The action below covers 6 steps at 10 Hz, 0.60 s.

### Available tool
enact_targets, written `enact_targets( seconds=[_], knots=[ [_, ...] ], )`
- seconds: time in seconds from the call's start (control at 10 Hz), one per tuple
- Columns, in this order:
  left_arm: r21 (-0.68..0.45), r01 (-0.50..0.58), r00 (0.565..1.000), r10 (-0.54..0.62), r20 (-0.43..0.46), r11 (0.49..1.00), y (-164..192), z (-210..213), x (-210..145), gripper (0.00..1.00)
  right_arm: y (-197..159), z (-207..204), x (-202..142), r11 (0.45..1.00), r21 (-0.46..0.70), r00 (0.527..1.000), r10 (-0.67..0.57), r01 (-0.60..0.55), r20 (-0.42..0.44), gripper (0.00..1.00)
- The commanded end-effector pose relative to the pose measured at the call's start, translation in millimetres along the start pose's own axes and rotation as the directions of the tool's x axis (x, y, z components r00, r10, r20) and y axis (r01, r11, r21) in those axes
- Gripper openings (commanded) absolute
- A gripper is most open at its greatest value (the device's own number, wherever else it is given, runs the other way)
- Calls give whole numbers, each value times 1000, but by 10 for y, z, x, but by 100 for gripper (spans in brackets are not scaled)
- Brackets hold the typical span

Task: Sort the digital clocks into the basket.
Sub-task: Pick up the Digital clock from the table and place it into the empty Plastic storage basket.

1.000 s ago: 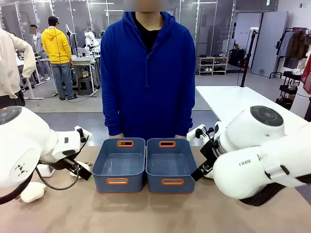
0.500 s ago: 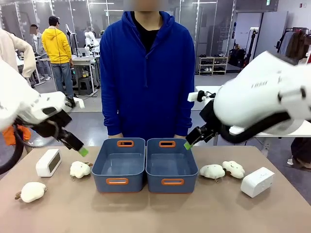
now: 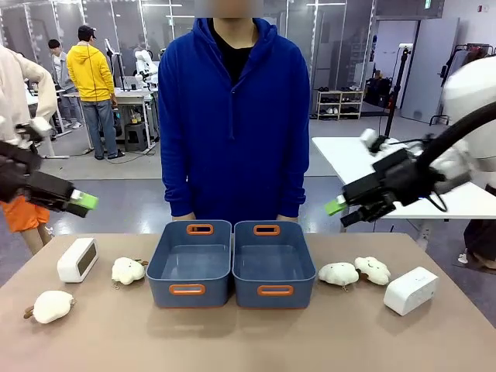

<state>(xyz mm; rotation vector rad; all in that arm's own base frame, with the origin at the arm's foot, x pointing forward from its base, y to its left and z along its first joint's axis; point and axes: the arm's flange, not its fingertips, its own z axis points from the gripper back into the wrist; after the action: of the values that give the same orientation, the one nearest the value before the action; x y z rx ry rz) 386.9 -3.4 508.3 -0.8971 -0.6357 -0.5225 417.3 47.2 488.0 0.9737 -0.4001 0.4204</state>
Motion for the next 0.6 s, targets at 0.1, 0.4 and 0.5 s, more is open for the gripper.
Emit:
enact_targets(
  seconds=[0.1, 0.4, 0.5],
  knots=[
    [-68, -126, 962, 138, 234, 990, 199, 487, -651, 100, -381, 494, -485, 981, 128, 969, -169, 147, 183, 100],
    [-30, -273, 873, 261, 411, 961, 361, 1069, -1303, 100, -611, 923, -1034, 955, 167, 900, -289, 246, 326, 100],
    [-16, -307, 846, 280, 453, 952, 355, 1175, -1489, 100, -693, 1083, -1169, 949, 162, 875, -311, 269, 372, 100]
  ],
)
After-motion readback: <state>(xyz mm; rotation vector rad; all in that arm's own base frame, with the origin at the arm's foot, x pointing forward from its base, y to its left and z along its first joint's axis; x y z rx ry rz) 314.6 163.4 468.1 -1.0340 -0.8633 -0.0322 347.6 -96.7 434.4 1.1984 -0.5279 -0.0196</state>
